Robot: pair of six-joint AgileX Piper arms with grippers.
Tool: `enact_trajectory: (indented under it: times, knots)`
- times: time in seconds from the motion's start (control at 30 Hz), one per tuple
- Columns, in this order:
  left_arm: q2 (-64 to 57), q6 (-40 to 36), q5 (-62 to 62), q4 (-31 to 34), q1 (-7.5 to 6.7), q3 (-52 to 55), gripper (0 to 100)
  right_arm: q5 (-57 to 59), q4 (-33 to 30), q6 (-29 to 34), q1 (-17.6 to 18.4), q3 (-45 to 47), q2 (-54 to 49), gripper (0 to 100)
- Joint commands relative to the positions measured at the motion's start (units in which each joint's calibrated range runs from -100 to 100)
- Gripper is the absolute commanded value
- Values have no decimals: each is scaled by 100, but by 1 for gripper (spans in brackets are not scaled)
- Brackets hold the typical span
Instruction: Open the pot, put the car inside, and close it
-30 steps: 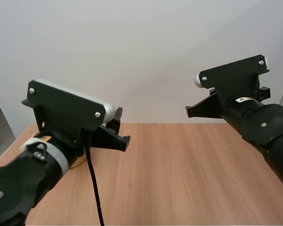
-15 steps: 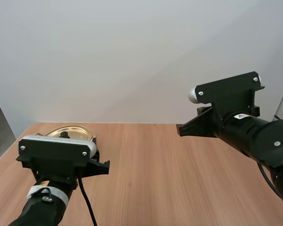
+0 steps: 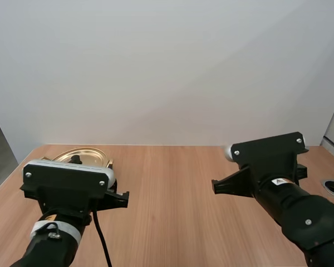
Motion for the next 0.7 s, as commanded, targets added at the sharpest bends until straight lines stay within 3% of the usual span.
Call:
enact_trajectory:
  times: [0.0,0.23,0.33,0.67]
  knots:
    - [-86,-150,98,-2,-2,0,100,-224,-17,-4,44,400,-4,0]
    - [-386,-140,-100,-2,-2,0,100,-395,22,41,331,655,-211,0]
    - [-384,-140,-114,-2,-2,0,100,-456,128,387,438,655,-326,0]
    - [-384,-140,-135,-2,-2,0,100,-1202,127,524,454,655,-366,0]
